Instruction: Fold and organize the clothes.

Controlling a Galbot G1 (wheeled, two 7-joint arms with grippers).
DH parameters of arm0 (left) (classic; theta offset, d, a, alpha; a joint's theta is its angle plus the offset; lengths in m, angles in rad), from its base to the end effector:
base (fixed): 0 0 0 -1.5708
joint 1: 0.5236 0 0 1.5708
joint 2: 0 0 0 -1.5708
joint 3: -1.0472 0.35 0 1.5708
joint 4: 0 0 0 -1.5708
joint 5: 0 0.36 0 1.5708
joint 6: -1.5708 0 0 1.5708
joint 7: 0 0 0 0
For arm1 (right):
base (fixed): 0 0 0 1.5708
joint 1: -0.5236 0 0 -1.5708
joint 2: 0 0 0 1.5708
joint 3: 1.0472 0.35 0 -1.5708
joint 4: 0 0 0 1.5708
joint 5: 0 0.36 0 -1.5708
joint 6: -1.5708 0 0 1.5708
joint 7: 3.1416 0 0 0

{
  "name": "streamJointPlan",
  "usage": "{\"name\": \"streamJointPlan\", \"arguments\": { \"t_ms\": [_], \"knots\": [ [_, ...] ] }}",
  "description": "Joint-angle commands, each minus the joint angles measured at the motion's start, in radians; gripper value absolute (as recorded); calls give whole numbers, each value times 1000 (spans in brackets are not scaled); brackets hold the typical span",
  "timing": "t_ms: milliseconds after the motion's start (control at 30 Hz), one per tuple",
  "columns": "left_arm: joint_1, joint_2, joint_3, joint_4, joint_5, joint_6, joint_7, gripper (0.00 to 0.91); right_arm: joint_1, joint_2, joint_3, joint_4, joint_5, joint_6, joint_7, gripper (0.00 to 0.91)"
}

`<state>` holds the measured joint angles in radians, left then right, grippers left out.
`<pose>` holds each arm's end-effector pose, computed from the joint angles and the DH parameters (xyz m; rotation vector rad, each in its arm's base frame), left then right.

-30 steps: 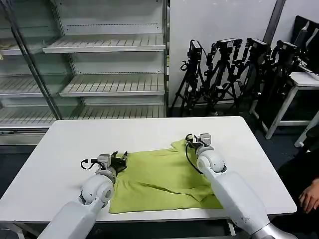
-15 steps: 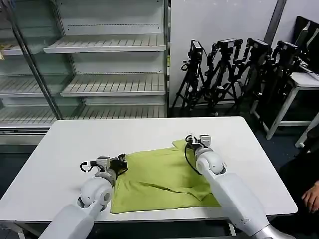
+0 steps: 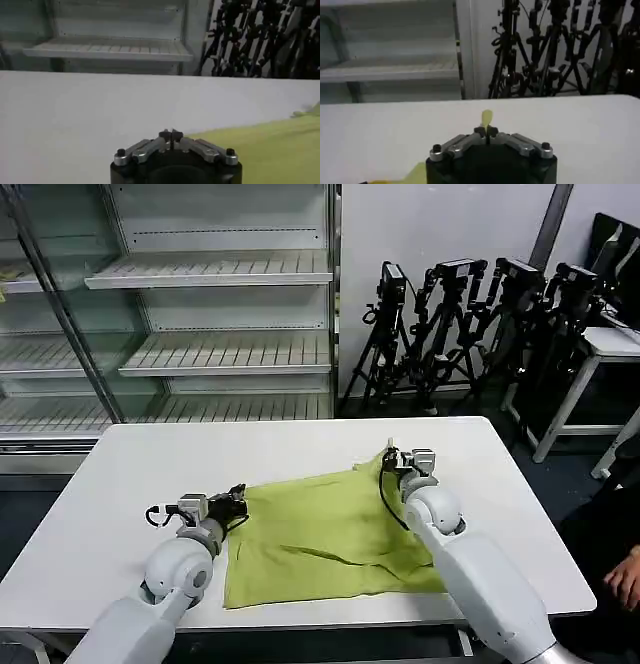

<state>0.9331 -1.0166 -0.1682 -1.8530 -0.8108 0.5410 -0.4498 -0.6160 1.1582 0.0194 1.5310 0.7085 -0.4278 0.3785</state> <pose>0.3534 0.0291 -0.2370 -0.1190 -2.7003 0.0601 0.4547 0.0131 -0.2349 0.1592 -2.8307 -0.0378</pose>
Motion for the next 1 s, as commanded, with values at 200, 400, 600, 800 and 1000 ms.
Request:
{"name": "streamJointPlan", "arguments": {
  "t_ms": [200, 400, 600, 800, 1000],
  "knots": [
    [159, 47, -74, -190, 22, -7, 15, 30, -260, -77, 125, 321, -90, 35, -33, 0],
    [224, 62, -86, -253, 50, -7, 23, 30, -415, -106, 208, 428, -123, 36, -54, 0],
    [290, 66, -88, -315, 106, -7, 38, 30, -591, -138, 291, 553, -153, 37, -75, 0],
    [370, 70, -90, -363, 151, -4, 49, 30, -723, -136, 366, 616, -183, 43, -87, 0],
    [441, 65, -104, -363, 243, 2, 83, 30, -807, -96, 389, 605, -237, 52, -91, 0]
  ]
}}
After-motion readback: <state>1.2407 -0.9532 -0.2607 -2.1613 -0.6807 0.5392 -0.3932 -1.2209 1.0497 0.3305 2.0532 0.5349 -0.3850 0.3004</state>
